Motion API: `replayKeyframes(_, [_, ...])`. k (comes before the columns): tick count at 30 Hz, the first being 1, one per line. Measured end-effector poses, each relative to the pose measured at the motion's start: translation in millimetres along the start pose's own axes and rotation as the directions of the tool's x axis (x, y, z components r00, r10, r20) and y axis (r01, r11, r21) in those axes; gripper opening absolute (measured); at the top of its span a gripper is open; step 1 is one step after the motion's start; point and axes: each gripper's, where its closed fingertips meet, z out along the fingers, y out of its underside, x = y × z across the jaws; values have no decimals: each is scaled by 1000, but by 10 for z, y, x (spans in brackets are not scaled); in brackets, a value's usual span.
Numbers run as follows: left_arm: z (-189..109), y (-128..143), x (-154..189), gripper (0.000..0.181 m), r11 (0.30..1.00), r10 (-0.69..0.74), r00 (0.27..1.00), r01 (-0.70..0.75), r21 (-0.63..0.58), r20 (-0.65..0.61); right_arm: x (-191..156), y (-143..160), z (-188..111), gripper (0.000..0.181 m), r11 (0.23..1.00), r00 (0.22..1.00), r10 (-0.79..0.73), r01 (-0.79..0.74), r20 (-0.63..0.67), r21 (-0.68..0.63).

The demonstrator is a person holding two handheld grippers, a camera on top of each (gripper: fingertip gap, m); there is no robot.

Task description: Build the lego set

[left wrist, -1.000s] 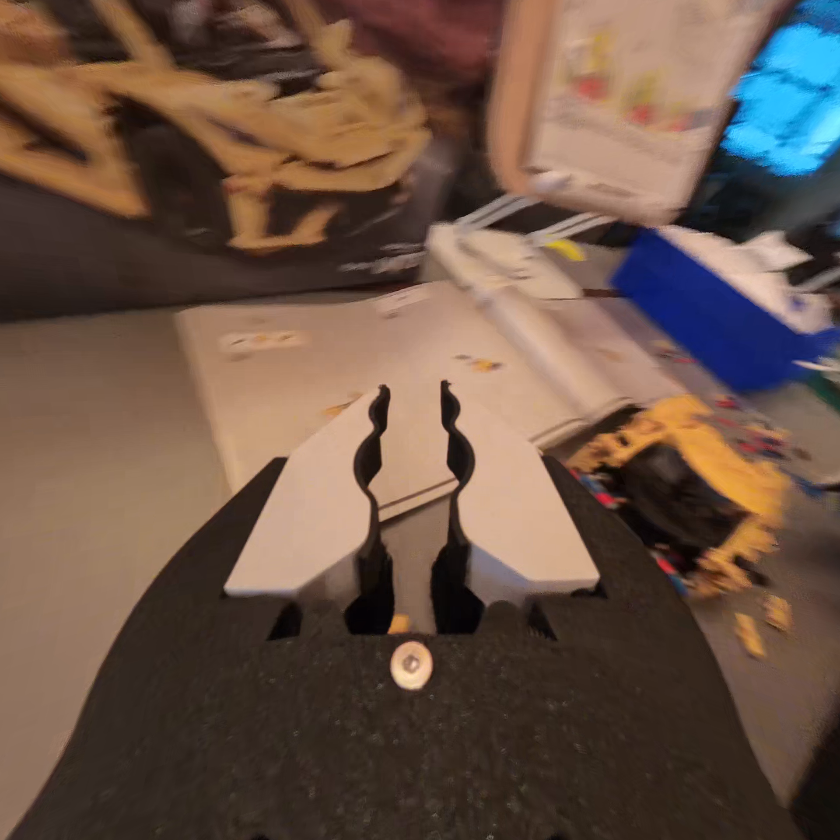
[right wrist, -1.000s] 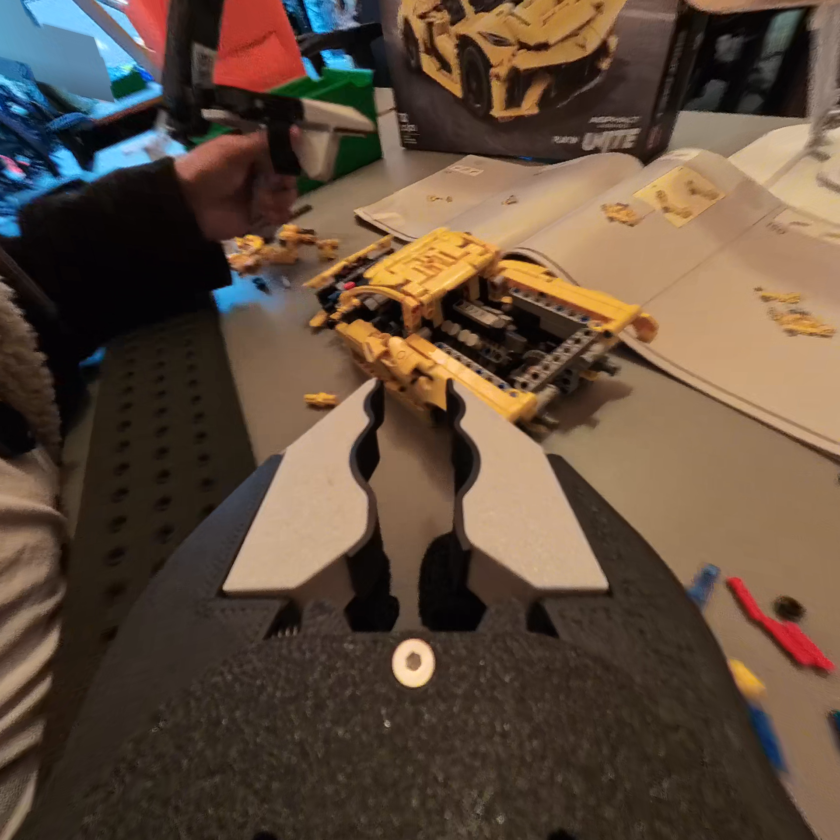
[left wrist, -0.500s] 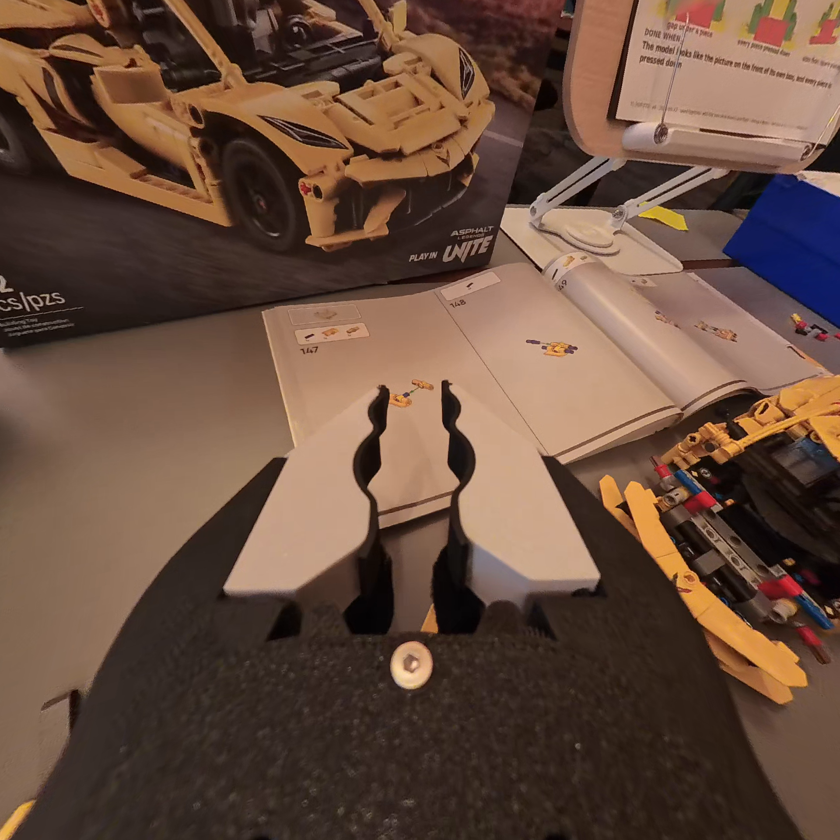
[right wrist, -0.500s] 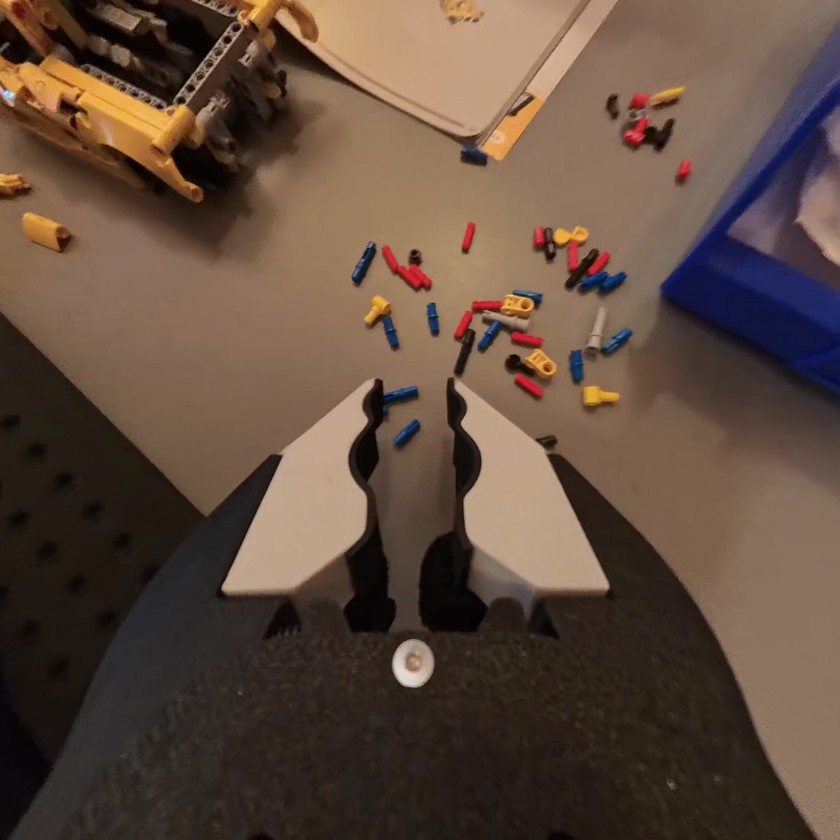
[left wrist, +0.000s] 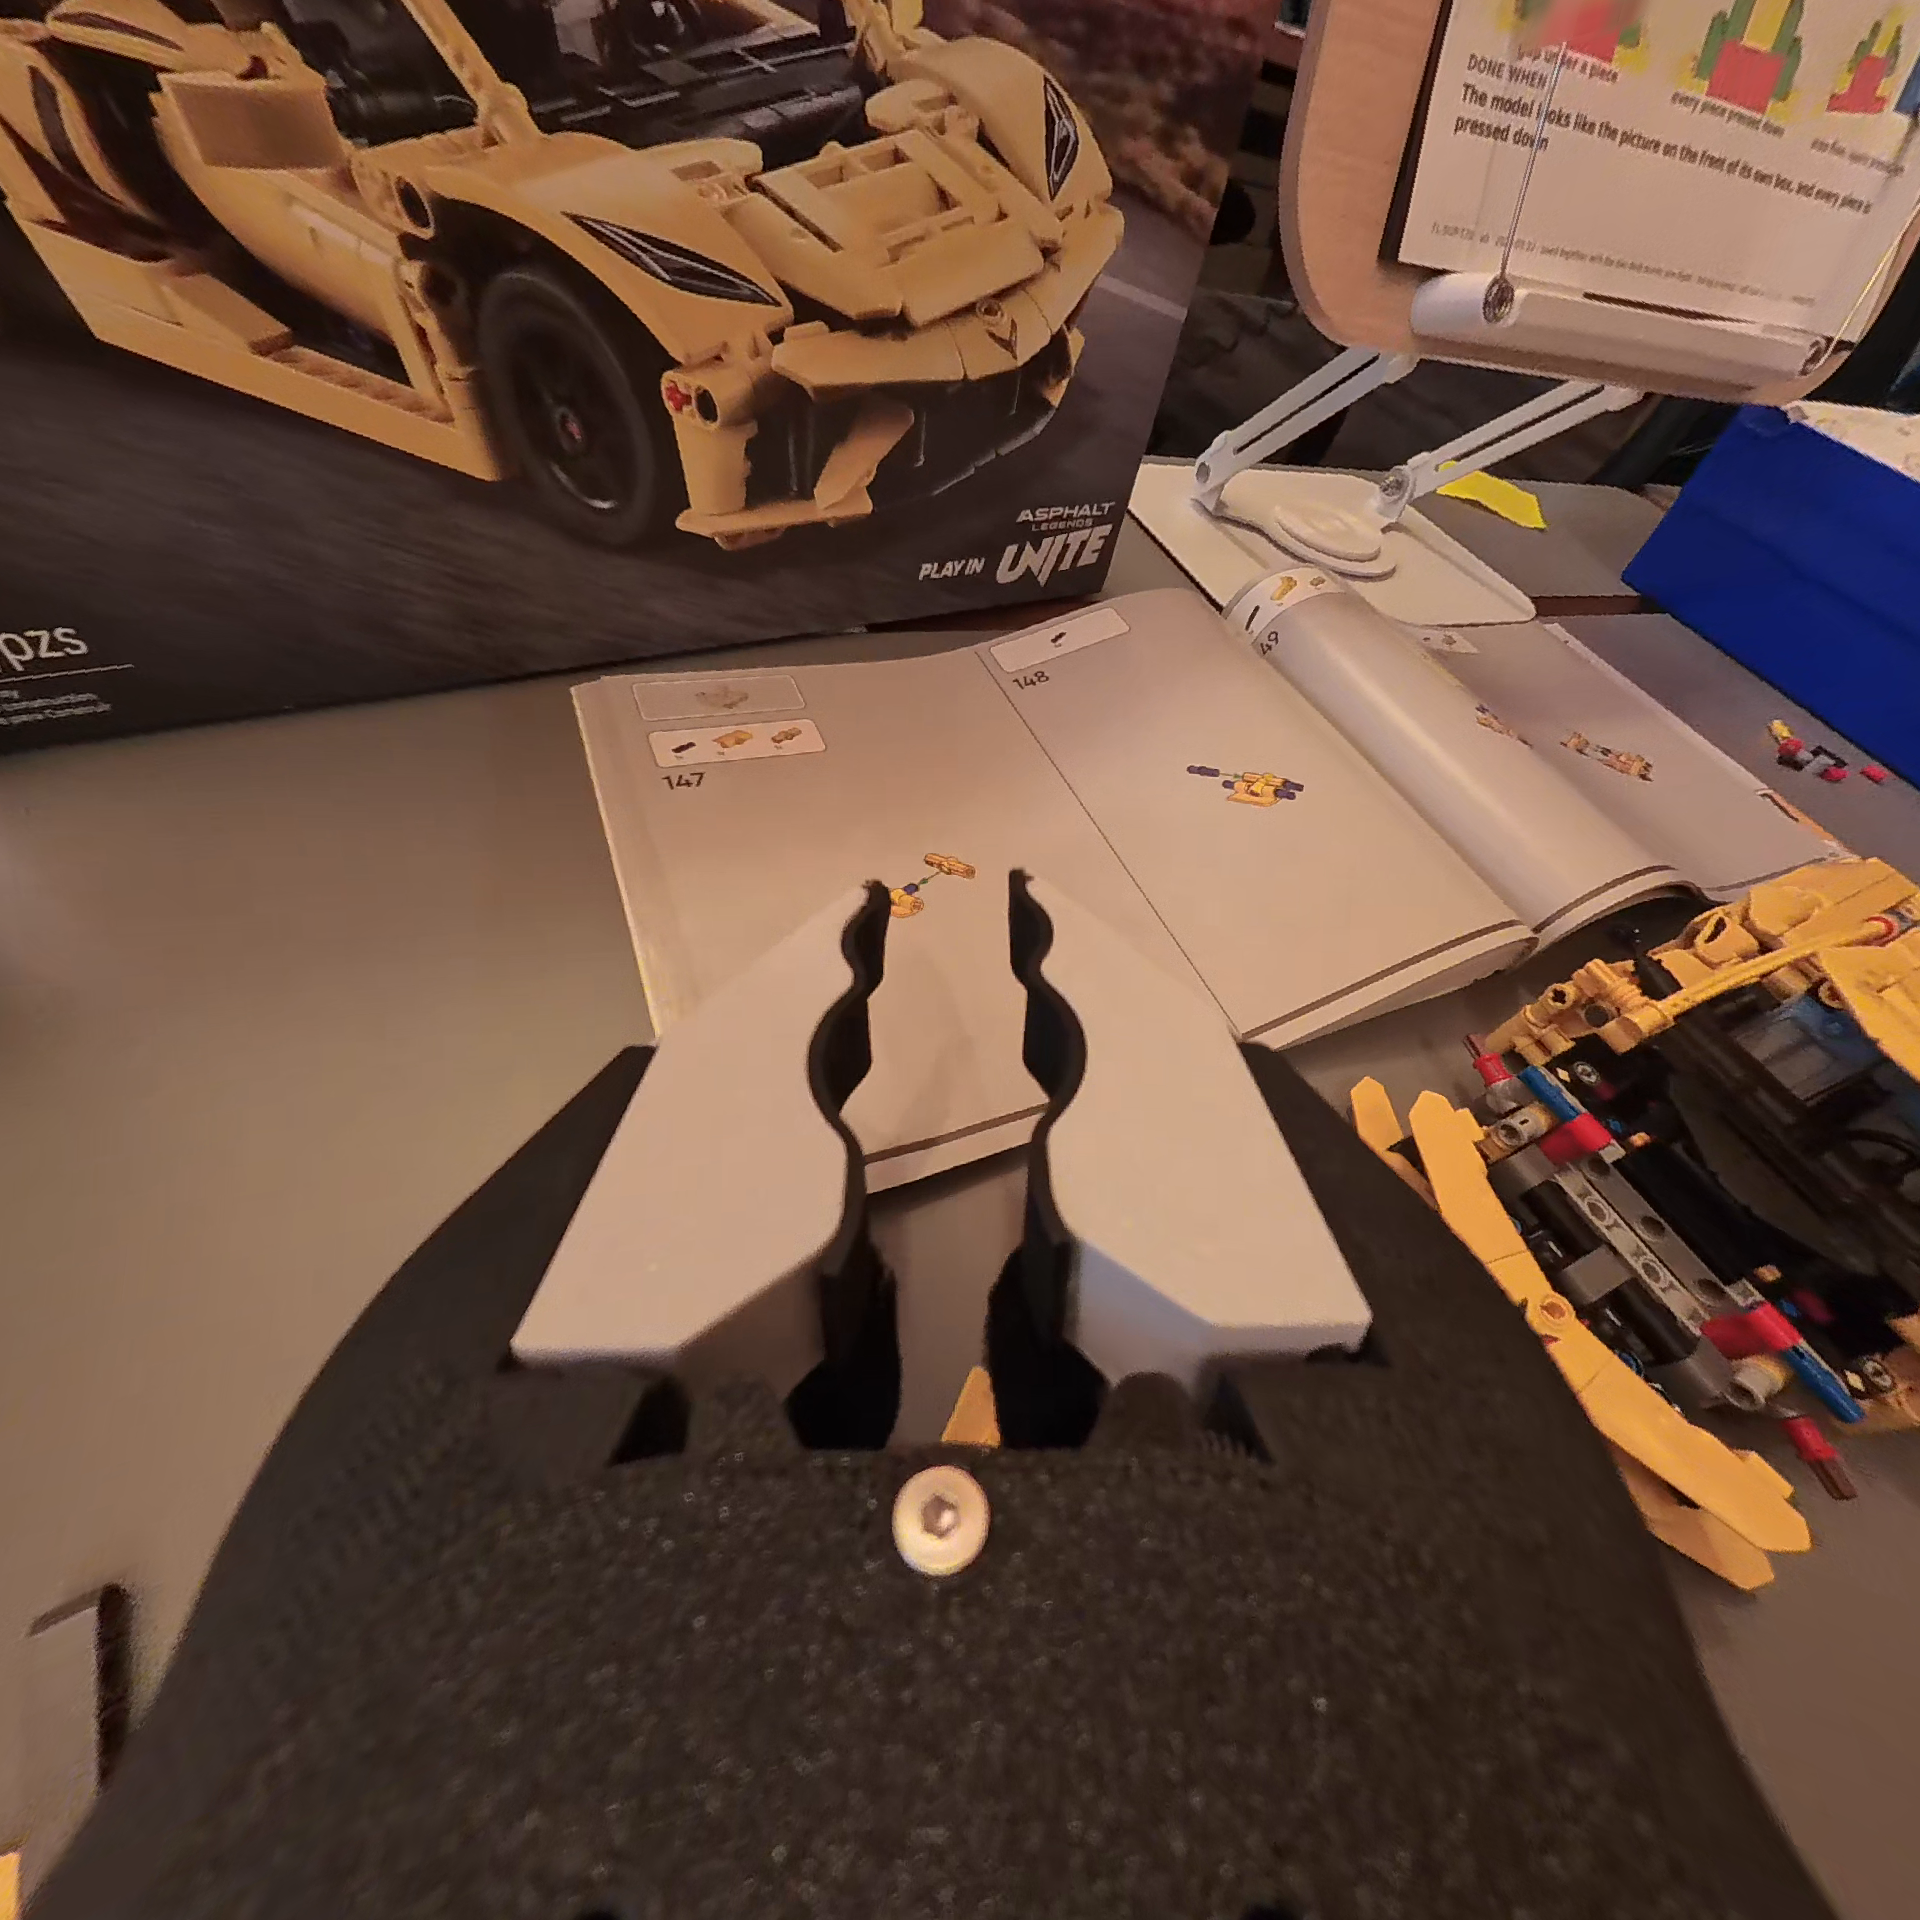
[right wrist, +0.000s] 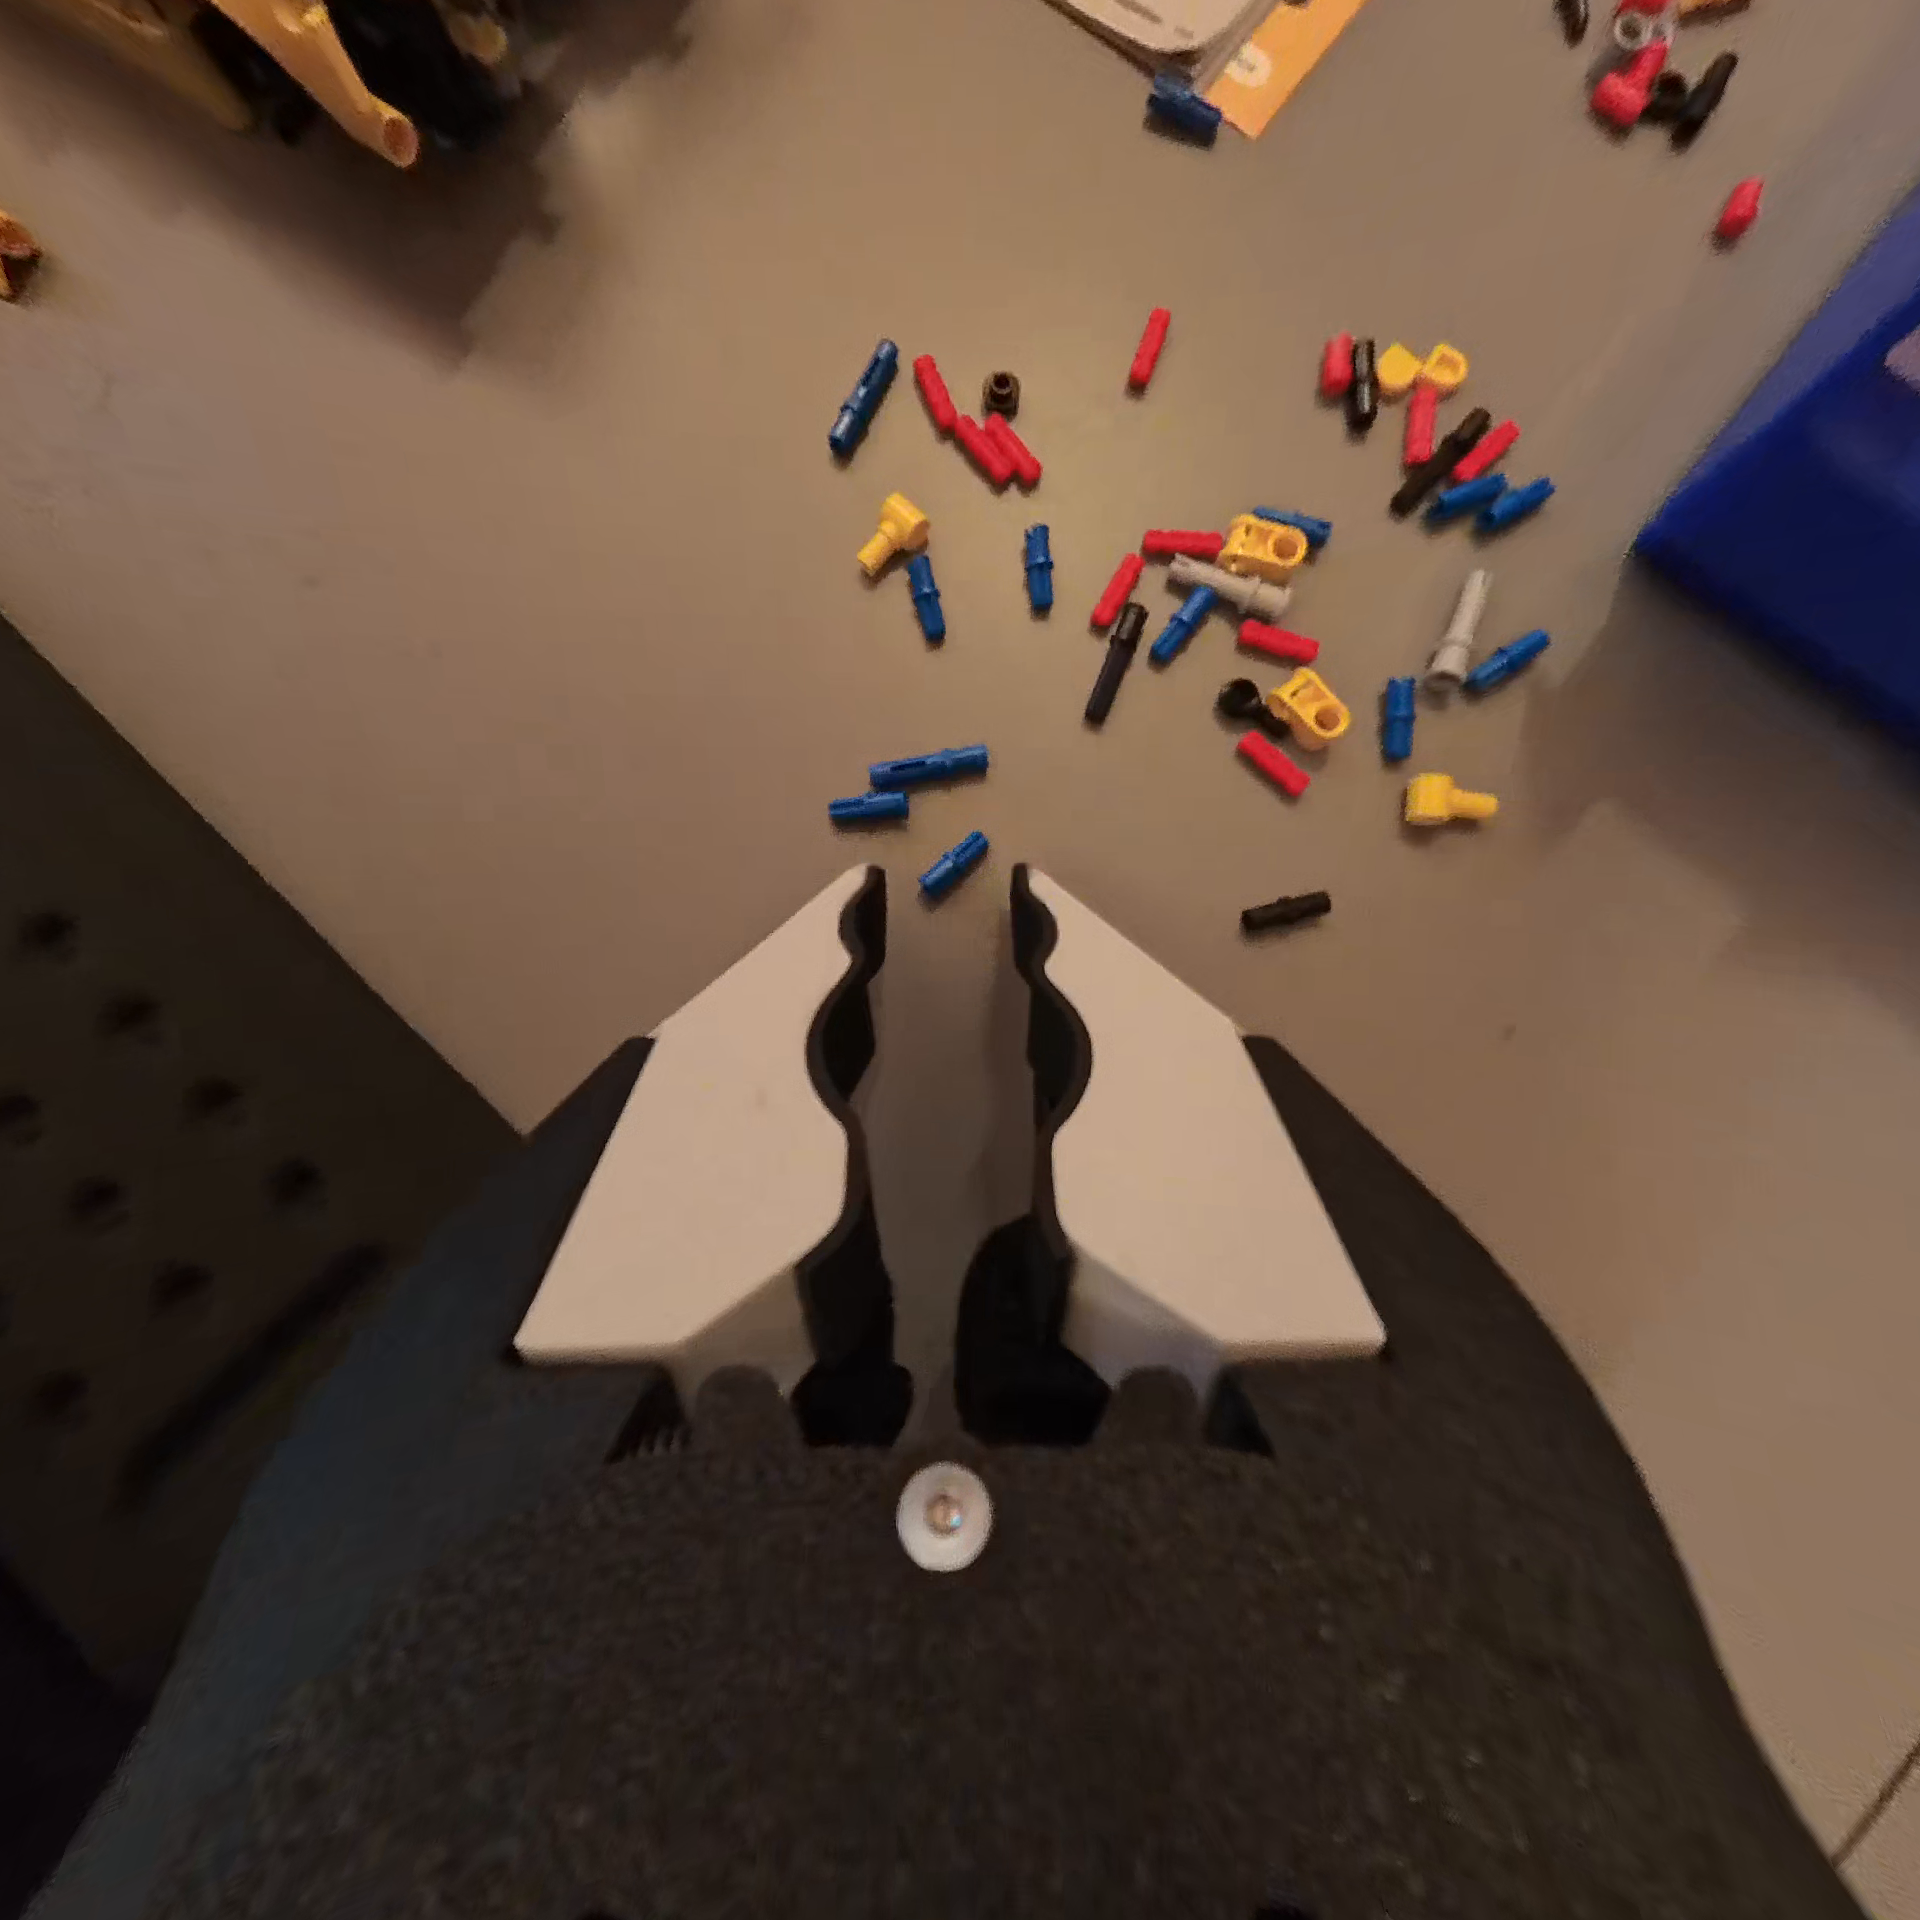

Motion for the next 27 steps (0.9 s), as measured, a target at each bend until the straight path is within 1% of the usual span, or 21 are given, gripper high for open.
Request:
replayKeyframes(2, [-4,4,-11,23,1000,5,1000,-5,0,8,-2,22,7,22,999,999,32,-32,4,-3])
replayKeyframes(7, [-8,-7,-25,23,1000,-15,1000,15,8,5,5,13,75,18,995,994,95,-92,-52,47])
replayKeyframes(9, [-5,0,-21,23,1000,-15,1000,15,5,4,42,16,79,11,991,988,119,-112,-94,79])
replayKeyframes(11, [0,2,-10,23,1000,-11,1000,11,3,1,65,29,70,5,993,986,96,-84,-140,87])
replayKeyframes(14, [7,4,18,23,1000,-8,1000,8,1,-9,65,21,75,3,996,981,34,-18,-189,85])
replayKeyframes(16, [-2,-18,56,23,1000,-4,1000,4,11,-25,20,-25,75,3,996,987,25,-11,-159,86])
replayKeyframes(18, [-36,-92,176,23,999,4,997,0,45,-76,-81,-193,31,3,991,995,9,5,-102,137])
replayKeyframes(20, [-80,-190,441,23,997,-7,983,22,78,-186,-254,-475,-46,3,974,998,-38,47,-44,221])
replayKeyframes(21, [-101,-220,637,23,997,-27,964,46,67,-264,-365,-642,-84,3,962,998,-61,61,-9,266])
replayKeyframes(23, [-141,-242,1116,23,997,-68,900,75,-1,-430,-647,-988,-139,4,935,990,-108,71,89,347])
replayKeyframes(24, [-165,-241,1374,23,997,-78,860,67,-39,-504,-796,-1148,-154,3,923,981,-138,78,136,377])
replayKeyframes(25, [-186,-230,1624,23,996,-79,823,45,-74,-563,-936,-1293,-161,3,911,970,-170,89,172,403])
replayKeyframes(27, [-226,-149,2084,24,988,-73,755,-33,-148,-652,-1179,-1530,-139,3,886,948,-246,135,203,444])
